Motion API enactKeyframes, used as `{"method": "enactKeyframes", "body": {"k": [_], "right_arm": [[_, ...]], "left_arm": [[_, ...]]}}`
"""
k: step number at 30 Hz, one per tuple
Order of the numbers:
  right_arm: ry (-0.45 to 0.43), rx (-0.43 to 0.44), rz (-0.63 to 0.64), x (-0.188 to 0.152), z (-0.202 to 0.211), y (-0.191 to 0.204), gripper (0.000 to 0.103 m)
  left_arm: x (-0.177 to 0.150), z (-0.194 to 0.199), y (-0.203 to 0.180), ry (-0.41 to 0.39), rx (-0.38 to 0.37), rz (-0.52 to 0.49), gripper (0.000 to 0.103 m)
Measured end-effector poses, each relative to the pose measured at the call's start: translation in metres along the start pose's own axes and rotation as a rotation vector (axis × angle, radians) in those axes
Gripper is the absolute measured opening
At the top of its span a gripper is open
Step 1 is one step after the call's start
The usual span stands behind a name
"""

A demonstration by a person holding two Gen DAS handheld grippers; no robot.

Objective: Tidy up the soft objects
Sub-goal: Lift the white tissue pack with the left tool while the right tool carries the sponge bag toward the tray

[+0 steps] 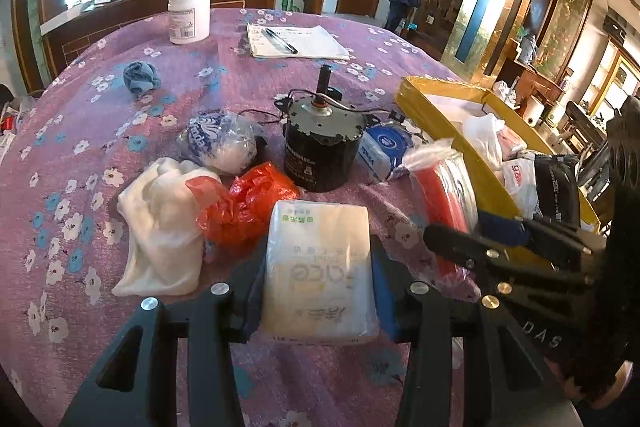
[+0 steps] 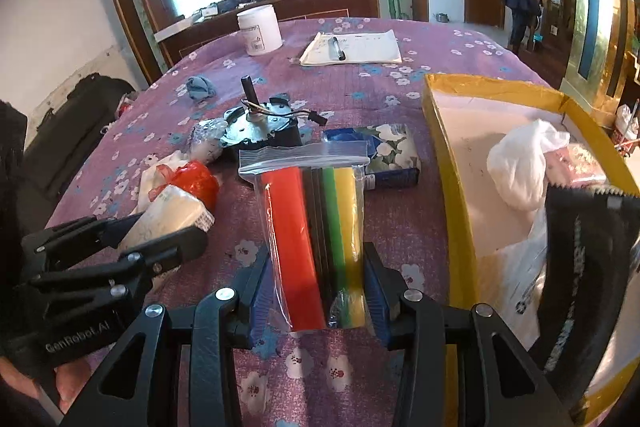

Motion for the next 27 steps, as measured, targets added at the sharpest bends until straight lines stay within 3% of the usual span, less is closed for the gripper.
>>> {"method": "enactKeyframes", "body": {"k": [15,27], "right_arm": [[-0.036,-0.02,0.02,0.003,0.006,0.003,0.045],[-0.068,-0.05,0.027,0.005,0.014,0.003,0.045]], "left_arm": [[0.006,0.0,0.005,-0.066,0.081,-0.009,0.044],[0.005,0.005,0.003,-0.089,0.098,-0.022,0.044]]}}
Point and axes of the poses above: each gripper's, at about its wrist camera, not at the fingertips, and z roughly against the way its jaws point, y to its left, x to its top, the point moved 6 cm from there along -z, roughly the way its jaws point, and after that the axes turned 14 degrees about z, right-handed, at the moved point
